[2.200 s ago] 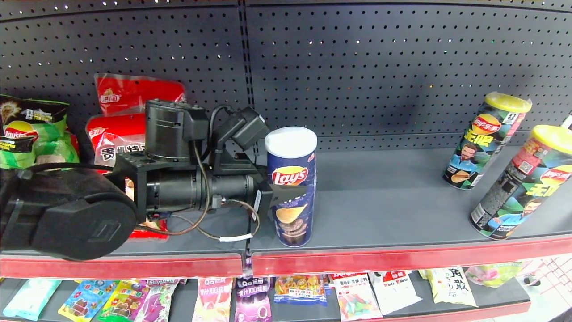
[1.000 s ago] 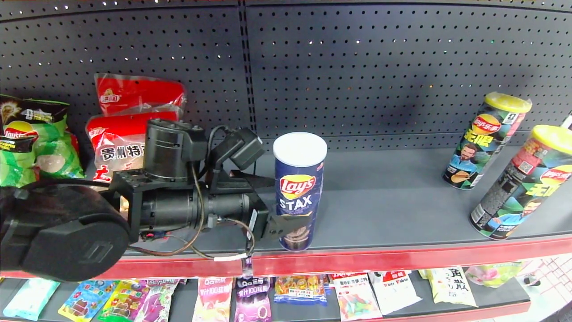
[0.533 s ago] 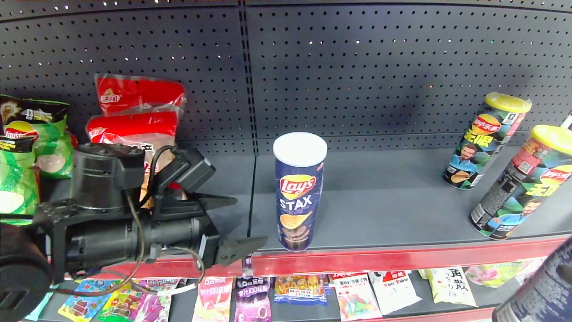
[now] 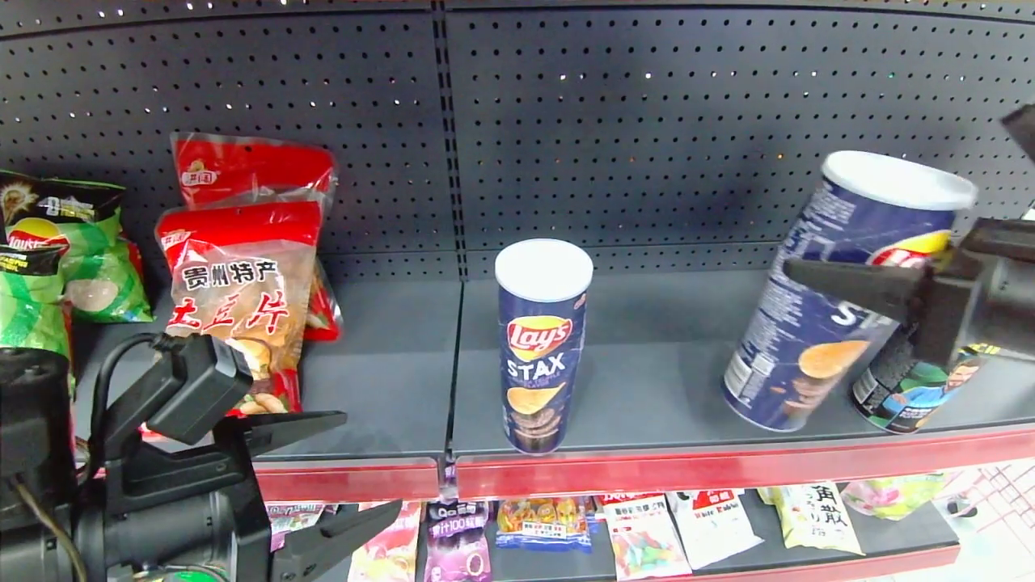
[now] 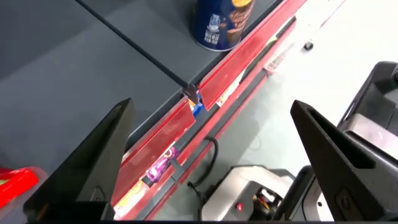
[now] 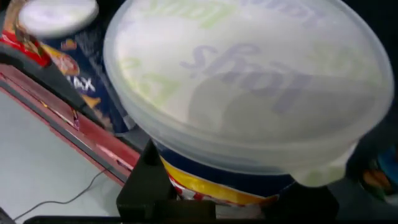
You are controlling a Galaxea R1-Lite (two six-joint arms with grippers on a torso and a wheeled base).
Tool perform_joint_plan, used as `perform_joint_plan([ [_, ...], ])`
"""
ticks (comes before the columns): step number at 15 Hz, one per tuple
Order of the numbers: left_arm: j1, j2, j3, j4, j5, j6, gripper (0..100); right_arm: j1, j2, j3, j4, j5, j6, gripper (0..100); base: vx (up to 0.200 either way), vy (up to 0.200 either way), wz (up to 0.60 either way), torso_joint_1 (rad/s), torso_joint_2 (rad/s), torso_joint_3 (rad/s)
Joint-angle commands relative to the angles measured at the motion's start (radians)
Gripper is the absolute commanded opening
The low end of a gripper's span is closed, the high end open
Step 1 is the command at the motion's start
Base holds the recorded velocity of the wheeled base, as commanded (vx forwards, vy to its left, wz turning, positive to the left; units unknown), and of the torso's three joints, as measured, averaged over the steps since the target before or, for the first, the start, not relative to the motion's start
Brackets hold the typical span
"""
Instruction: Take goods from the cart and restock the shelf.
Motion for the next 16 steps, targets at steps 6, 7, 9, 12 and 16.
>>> perform_joint_plan([
  [6,0.001,-0.042,0.008,0.000,0.005,0.000,100,0.101,0.504,-0.371,-0.095,0.080,-0.008,0,0.000,0.000,0.00,0.000,0.00,0.000],
  [7,0.001,-0.042,0.007,0.000,0.005,0.000,100,0.112,0.529,-0.392,-0.096,0.082,-0.018,0,0.000,0.000,0.00,0.000,0.00,0.000],
  [9,0.001,-0.043,0.005,0.000,0.014,0.000,100,0.121,0.576,-0.435,-0.096,0.083,-0.022,0,0.000,0.000,0.00,0.000,0.00,0.000],
  [12,0.001,-0.054,0.010,0.002,0.019,0.000,100,0.135,0.653,-0.513,-0.096,0.085,-0.022,0,0.000,0.000,0.00,0.000,0.00,0.000],
  [16,0.001,-0.048,0.010,0.002,0.019,-0.002,100,0.135,0.728,-0.587,-0.096,0.098,-0.021,0,0.000,0.000,0.00,0.000,0.00,0.000],
])
